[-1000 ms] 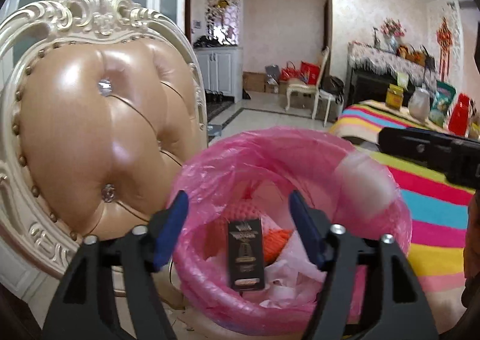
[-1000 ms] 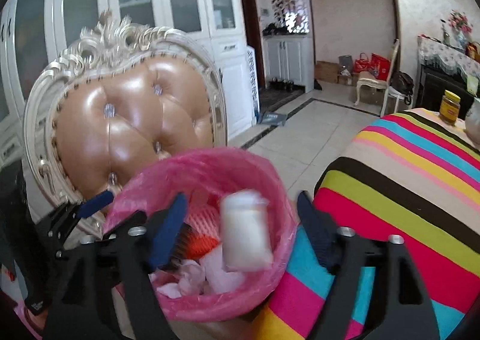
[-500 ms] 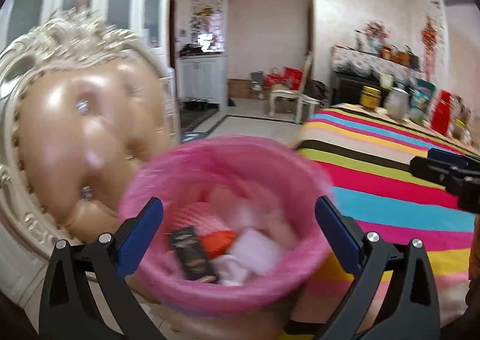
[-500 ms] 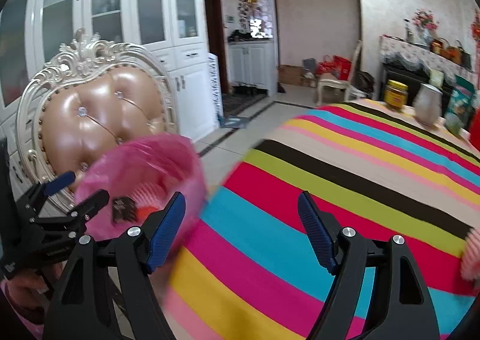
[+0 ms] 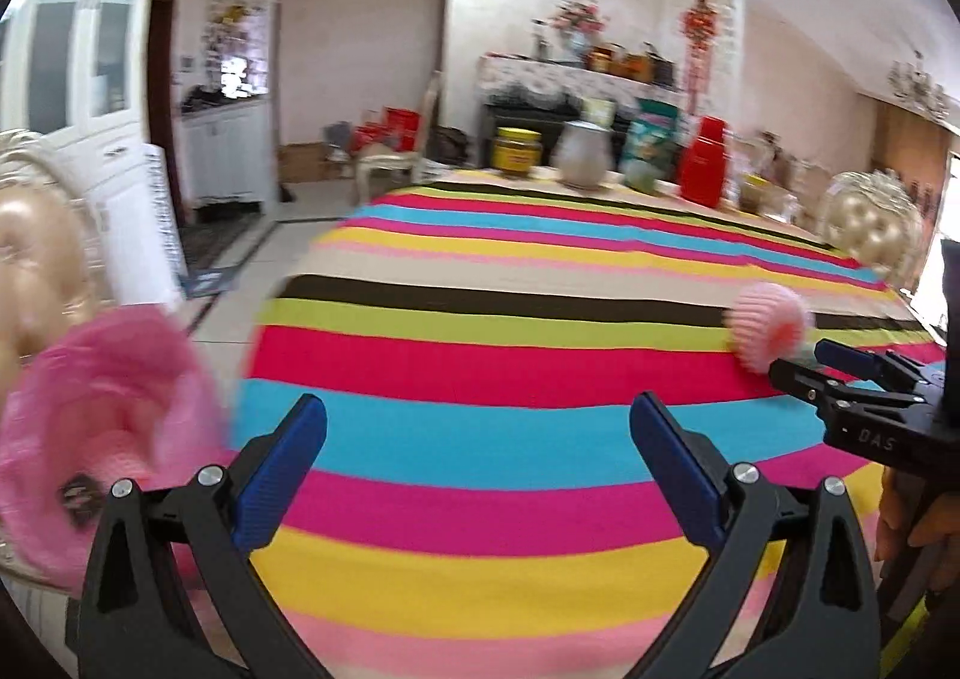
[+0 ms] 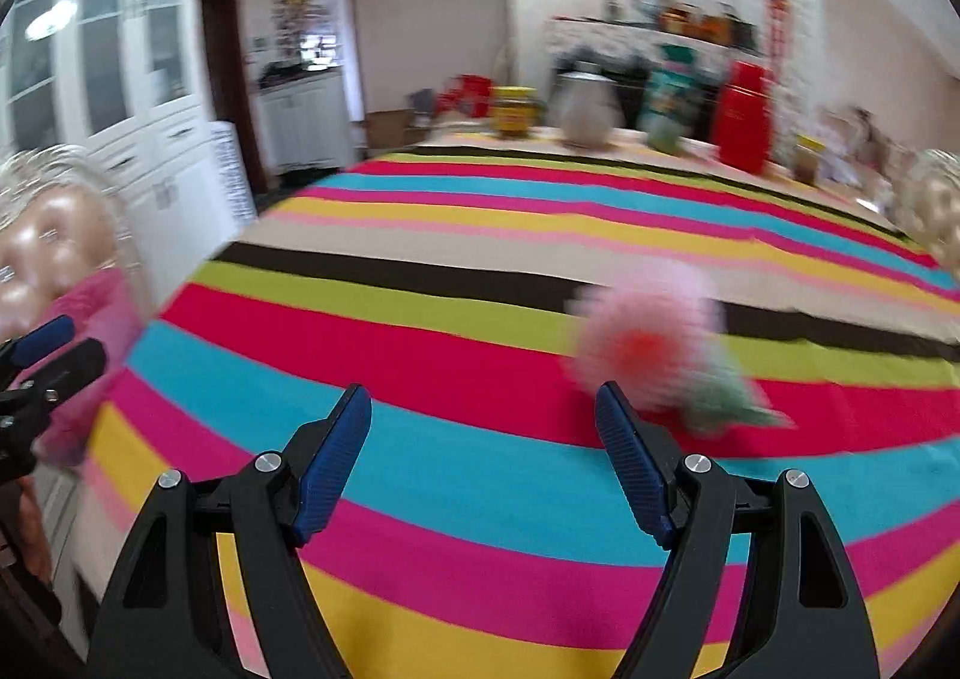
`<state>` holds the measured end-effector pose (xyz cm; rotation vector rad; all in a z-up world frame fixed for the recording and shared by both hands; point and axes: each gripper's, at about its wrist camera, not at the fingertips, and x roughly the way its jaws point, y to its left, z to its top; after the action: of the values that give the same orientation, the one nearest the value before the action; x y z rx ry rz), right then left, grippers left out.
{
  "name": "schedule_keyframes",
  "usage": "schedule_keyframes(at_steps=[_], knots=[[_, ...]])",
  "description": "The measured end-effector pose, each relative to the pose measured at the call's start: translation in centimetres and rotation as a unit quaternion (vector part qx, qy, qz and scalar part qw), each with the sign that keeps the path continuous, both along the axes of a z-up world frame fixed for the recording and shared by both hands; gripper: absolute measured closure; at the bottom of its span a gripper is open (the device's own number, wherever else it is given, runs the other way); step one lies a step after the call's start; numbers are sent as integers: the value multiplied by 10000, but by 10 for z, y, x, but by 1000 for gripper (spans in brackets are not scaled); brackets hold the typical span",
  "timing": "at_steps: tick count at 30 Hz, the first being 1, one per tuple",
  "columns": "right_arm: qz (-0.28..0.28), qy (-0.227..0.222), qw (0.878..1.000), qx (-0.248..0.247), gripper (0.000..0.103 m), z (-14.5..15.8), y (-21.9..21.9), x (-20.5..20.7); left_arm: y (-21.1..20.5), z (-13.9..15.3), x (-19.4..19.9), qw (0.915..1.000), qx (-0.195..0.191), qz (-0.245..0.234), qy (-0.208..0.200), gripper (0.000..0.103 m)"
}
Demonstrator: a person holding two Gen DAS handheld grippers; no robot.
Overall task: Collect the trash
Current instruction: 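Move both open tools back over the remaining trash on the table, then grasp the green cloth with the right tool while the left tool grasps the pink foam net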
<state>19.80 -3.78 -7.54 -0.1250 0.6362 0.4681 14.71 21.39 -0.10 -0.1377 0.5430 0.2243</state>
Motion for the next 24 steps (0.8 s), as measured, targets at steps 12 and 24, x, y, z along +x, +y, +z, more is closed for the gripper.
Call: schedule_keyframes(at_steps=[12,24], knots=[[-705,650,9951,-243,40,-29,-78,72,-103,-16,87,9952,-102,-913,351,5],[-491,991,9930,-404,70,-41,-62,114,-117,-30,122,9933,-210,-895,700,5]])
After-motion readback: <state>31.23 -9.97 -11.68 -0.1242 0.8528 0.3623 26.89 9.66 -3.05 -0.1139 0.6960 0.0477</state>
